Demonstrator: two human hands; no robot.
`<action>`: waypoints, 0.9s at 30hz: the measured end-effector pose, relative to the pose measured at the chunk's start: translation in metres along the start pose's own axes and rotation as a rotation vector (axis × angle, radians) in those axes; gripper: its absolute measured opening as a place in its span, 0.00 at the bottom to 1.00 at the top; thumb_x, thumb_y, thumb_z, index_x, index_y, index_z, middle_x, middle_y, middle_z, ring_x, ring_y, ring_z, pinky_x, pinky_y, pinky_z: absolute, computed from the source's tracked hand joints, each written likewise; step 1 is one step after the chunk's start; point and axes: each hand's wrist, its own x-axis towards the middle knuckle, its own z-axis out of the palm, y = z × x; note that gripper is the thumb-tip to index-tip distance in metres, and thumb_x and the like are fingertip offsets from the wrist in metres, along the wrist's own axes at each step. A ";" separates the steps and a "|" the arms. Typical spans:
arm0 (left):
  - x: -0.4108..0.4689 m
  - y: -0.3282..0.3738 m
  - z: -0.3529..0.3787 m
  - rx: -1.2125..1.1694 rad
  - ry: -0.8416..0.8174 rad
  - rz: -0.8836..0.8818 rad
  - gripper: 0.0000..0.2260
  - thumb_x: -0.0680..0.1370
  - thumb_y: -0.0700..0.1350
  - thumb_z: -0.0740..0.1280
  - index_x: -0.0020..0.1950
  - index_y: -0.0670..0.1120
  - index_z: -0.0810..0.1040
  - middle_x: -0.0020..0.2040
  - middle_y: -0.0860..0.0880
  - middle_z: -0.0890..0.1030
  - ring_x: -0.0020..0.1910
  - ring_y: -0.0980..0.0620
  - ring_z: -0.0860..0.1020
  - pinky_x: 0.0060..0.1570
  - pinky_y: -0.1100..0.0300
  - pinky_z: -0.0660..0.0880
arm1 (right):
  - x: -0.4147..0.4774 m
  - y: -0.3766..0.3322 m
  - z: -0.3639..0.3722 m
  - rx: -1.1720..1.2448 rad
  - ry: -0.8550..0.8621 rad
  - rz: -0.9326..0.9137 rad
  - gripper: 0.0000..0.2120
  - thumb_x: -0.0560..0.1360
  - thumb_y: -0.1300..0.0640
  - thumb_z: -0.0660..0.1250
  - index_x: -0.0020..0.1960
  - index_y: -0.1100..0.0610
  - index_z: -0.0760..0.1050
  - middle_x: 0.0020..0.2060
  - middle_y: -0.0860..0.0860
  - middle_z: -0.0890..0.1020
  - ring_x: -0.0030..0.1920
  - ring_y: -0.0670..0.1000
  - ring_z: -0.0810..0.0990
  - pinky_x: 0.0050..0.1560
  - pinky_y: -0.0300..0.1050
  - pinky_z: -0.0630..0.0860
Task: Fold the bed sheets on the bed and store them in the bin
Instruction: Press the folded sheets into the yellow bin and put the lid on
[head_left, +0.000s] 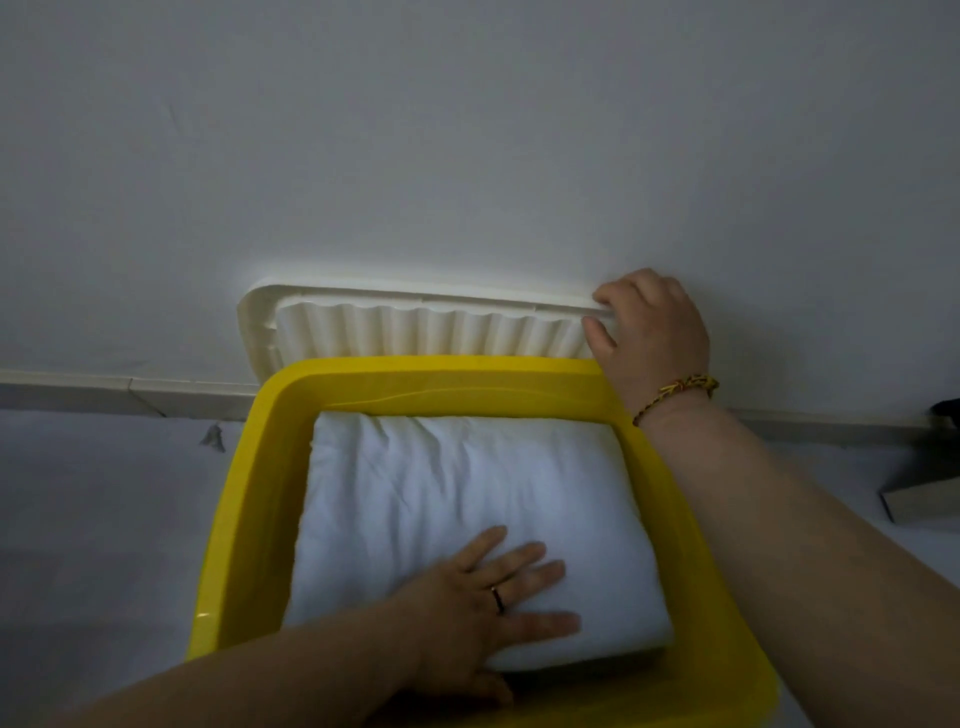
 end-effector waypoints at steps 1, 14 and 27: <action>0.001 0.000 0.006 0.026 -0.063 -0.011 0.30 0.70 0.66 0.46 0.68 0.54 0.61 0.65 0.52 0.76 0.65 0.51 0.73 0.67 0.48 0.57 | 0.001 0.001 0.001 0.003 0.000 0.005 0.12 0.64 0.55 0.59 0.35 0.62 0.77 0.32 0.58 0.78 0.32 0.59 0.79 0.33 0.43 0.76; 0.013 0.004 0.008 0.050 0.046 0.130 0.32 0.72 0.68 0.38 0.74 0.58 0.38 0.74 0.48 0.37 0.67 0.42 0.28 0.60 0.53 0.18 | 0.004 -0.007 -0.007 -0.064 -0.195 0.068 0.08 0.74 0.66 0.60 0.52 0.66 0.72 0.51 0.64 0.74 0.48 0.65 0.75 0.39 0.50 0.60; -0.093 -0.081 -0.040 -0.562 0.504 -1.284 0.34 0.75 0.48 0.66 0.76 0.43 0.54 0.75 0.40 0.56 0.74 0.40 0.57 0.70 0.49 0.53 | 0.006 0.000 -0.035 0.012 -0.312 0.020 0.27 0.67 0.54 0.47 0.57 0.58 0.77 0.54 0.58 0.78 0.56 0.60 0.74 0.52 0.49 0.63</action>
